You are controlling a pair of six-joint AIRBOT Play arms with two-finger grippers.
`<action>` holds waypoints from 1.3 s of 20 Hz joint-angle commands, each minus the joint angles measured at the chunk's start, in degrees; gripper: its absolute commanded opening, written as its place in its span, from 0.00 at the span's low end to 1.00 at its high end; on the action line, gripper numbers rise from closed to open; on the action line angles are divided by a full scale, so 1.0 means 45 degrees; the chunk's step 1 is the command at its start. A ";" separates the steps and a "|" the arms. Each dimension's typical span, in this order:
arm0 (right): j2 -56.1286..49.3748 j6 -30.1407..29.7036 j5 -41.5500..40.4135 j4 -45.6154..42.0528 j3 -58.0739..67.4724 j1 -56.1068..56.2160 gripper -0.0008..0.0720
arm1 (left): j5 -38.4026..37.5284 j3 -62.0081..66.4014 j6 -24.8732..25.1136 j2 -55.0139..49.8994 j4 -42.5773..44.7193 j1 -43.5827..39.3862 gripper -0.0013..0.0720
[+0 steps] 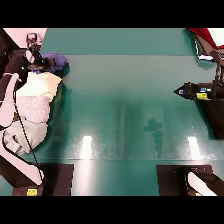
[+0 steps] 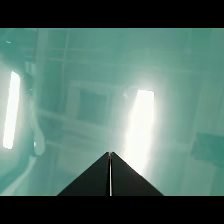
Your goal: Fold the shirts.
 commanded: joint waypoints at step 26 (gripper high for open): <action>-0.0806 -0.0923 0.1710 0.2215 0.5493 -0.2132 0.04 | -0.5153 -0.3813 0.0787 0.6101 -0.2229 -1.0020 1.00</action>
